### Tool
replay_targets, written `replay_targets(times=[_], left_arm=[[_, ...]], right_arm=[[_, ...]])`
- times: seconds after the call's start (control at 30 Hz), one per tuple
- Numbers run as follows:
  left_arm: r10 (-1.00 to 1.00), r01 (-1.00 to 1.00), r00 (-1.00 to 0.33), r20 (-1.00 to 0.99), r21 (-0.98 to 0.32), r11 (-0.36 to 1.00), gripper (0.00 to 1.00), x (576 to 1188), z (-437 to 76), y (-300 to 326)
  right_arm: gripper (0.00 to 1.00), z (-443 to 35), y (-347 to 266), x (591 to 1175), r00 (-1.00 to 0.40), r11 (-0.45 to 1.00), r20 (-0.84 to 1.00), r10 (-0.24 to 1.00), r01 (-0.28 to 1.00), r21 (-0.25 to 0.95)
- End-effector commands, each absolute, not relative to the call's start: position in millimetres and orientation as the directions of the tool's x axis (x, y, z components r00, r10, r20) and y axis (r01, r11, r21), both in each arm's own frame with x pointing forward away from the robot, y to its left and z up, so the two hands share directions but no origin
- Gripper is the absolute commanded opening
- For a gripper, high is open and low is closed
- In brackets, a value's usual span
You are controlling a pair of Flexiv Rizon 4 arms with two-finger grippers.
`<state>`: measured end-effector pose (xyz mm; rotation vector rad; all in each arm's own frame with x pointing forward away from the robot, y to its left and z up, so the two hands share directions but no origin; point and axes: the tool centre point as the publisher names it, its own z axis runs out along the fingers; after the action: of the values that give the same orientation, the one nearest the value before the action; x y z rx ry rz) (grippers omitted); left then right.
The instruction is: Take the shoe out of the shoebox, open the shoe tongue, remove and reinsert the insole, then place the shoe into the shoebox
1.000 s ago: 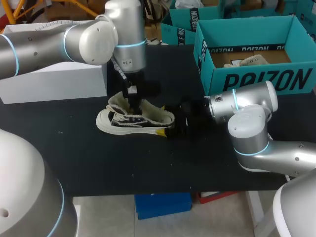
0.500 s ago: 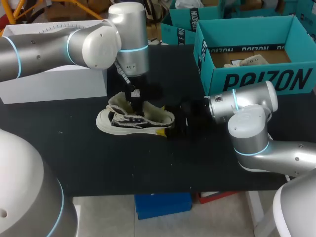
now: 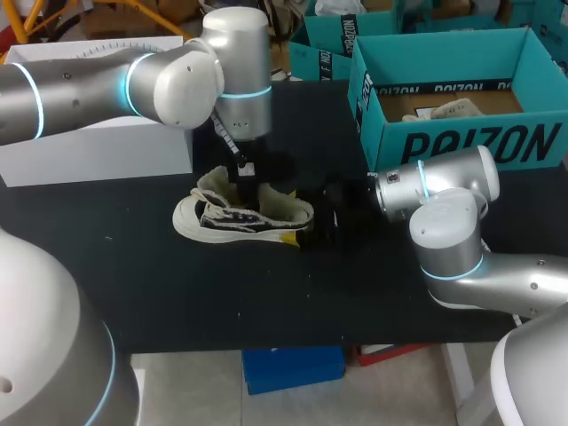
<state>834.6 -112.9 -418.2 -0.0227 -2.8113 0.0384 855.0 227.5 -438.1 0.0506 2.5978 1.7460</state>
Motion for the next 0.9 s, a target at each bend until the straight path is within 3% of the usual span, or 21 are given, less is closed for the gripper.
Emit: replay_targets(times=[0.03, 0.4, 0.9], left_arm=[[0.006, 0.008, -0.961, 0.276, 0.007, 1.000, 0.21, 825.9, -431.2, -114.2], [-0.008, 0.003, -0.992, 0.125, 0.087, 0.996, 0.17, 821.5, -443.5, -104.8], [0.016, -0.018, -0.991, -0.136, 0.246, 0.969, 0.23, 827.4, -488.9, -78.5]], right_arm=[[0.00, -445.5, 227.8, 855.6, -0.999, 0.377, 0.011, 0.035, 0.023, 0.926], [0.00, -445.5, 227.8, 855.6, -0.999, 0.377, 0.011, 0.035, 0.023, 0.926], [0.00, -445.5, 227.8, 855.6, -0.999, 0.377, 0.011, 0.035, 0.023, 0.926]])
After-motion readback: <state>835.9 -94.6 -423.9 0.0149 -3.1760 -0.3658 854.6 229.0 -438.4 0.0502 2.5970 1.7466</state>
